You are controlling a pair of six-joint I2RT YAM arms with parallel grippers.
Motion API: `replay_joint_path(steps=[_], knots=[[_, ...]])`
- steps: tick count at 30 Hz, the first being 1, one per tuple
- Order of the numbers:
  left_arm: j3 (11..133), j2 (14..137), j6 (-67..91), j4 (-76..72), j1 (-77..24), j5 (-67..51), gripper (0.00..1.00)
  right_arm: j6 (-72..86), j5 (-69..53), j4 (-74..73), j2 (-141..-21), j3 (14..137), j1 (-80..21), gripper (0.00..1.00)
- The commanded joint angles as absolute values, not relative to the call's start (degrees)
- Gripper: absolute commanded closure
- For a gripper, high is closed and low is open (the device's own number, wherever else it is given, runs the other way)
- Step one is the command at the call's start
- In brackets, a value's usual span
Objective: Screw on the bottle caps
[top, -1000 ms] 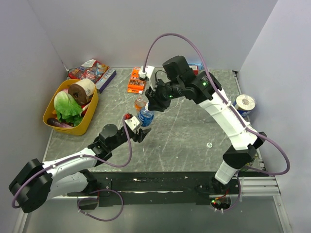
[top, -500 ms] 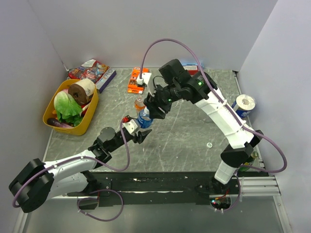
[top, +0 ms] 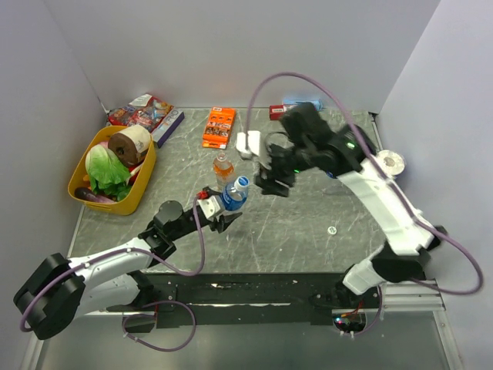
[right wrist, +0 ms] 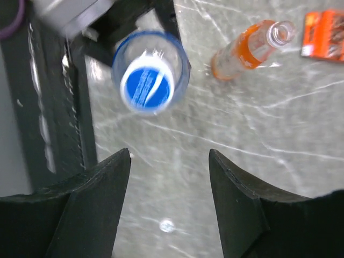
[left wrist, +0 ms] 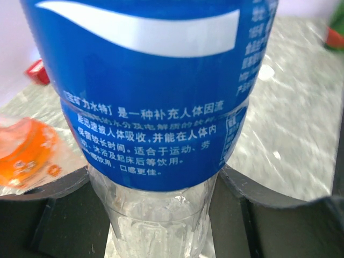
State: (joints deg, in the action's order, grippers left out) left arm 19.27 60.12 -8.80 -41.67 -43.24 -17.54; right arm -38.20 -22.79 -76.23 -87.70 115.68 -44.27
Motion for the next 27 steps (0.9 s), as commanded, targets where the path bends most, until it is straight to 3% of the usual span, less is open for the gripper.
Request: replay_joint_path(steps=[1, 12, 27], knots=[[23.1, 60.9, -16.9, -37.2, -41.1, -30.8, 0.99, -60.2, -26.7, -72.3, -76.4, 109.5, -43.9, 0.33], [30.8, 66.3, -27.9, -24.6, -40.3, -37.2, 0.99, -88.0, -30.9, -77.0, -71.5, 100.0, -49.4, 0.33], [34.0, 67.9, -34.4, -19.7, -40.3, -38.6, 0.99, -95.0, -31.4, -78.7, -74.4, 100.2, -50.0, 0.40]])
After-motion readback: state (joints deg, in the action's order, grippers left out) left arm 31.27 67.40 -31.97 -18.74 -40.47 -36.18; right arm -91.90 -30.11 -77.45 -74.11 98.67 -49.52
